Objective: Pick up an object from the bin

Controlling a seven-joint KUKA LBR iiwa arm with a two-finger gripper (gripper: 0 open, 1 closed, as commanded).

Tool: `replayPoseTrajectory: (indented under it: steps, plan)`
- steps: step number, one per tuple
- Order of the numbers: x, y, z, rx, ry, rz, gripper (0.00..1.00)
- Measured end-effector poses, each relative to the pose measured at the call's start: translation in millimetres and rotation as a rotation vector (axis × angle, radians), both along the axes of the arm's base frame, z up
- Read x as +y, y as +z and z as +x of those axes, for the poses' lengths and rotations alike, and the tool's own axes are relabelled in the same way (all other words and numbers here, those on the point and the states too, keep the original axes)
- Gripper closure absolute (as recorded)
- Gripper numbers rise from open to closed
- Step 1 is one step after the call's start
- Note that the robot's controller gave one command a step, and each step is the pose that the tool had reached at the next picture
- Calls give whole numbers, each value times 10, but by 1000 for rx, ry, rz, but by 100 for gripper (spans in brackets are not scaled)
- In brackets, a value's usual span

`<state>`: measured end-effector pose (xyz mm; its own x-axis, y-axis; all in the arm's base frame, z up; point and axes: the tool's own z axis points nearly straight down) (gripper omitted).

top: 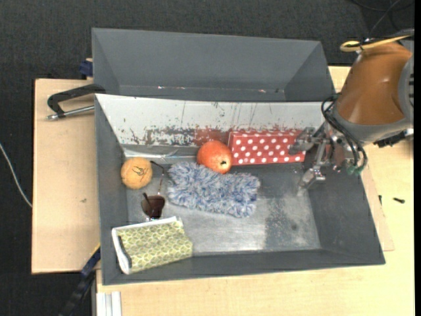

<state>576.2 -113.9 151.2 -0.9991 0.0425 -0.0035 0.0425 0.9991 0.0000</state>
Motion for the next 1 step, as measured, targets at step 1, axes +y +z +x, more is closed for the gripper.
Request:
replayPoseTrajectory:
  steps: [1]
  plan:
    - [77, 81, 166, -7, 69, 0, 0]
